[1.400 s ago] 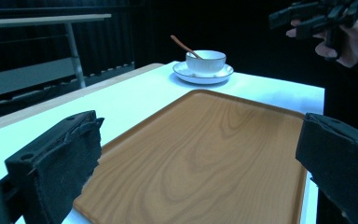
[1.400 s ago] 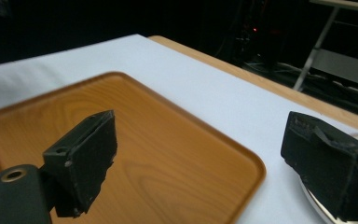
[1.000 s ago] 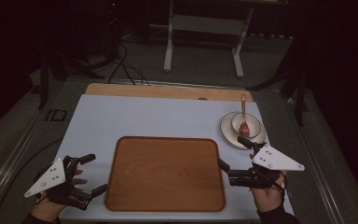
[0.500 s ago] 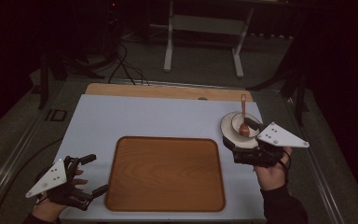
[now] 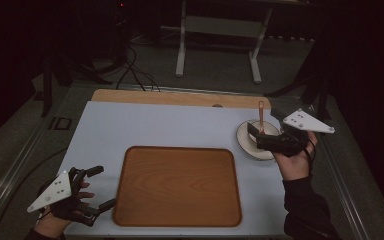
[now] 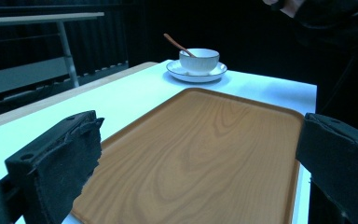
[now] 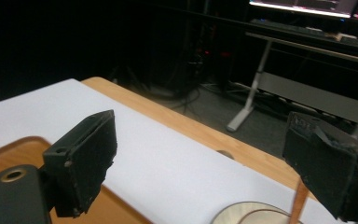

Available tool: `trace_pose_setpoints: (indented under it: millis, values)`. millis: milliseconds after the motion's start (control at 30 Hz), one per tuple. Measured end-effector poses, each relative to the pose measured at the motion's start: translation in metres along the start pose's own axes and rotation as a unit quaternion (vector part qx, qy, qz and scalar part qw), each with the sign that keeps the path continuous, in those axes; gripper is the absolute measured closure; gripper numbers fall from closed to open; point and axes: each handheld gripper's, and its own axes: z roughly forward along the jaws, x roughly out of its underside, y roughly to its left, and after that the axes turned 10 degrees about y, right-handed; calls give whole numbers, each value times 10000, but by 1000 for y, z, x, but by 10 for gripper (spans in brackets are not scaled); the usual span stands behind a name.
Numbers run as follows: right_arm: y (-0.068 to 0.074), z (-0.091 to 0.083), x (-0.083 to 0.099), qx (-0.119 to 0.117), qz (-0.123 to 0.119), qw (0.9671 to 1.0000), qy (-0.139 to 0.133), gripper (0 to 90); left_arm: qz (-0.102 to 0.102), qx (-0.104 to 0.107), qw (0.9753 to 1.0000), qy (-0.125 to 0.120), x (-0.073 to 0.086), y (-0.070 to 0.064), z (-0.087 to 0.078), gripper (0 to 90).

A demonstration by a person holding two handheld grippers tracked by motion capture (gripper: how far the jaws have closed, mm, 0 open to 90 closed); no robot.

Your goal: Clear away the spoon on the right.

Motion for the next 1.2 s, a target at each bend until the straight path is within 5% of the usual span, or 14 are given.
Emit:
trace_pose_setpoints:
  millis: [367,733,1200]
  values:
    - [-37,35,-3,337,234,9983,414,103,12,11,10000,9,1,0,0,1]
    - [-67,67,7,609,575,9932,805,134,12,29,10000,20,1,-1,1,1]
    - [-98,109,25,937,1196,9779,1436,293,-18,51,10000,74,3,-1,1,1]
